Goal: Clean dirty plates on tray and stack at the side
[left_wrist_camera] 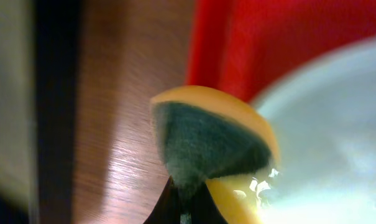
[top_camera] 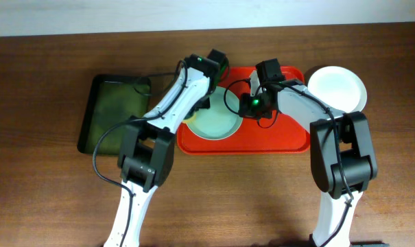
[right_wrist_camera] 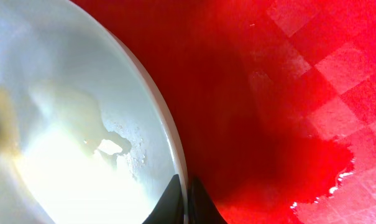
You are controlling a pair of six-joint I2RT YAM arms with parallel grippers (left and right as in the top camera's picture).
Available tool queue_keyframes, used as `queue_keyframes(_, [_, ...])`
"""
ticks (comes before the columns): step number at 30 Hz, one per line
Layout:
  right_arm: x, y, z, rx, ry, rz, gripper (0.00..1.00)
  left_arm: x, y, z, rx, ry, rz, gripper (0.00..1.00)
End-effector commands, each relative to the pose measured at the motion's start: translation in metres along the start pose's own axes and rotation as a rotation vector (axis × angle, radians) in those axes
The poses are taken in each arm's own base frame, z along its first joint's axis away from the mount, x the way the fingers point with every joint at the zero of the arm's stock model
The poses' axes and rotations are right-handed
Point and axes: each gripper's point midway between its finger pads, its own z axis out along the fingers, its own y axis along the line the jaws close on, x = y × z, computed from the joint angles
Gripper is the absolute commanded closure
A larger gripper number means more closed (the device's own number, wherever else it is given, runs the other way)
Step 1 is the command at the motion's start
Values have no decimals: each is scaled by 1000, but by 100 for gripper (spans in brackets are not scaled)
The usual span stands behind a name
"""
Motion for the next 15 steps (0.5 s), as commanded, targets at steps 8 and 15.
queue_keyframes(8, [10,-26,13,84,27,18,96,-42,158,19,111,198,-385,100])
queue_keyframes(15, [9,-26,13,83,25,18,96,-1,150,90,181,368,-366,98])
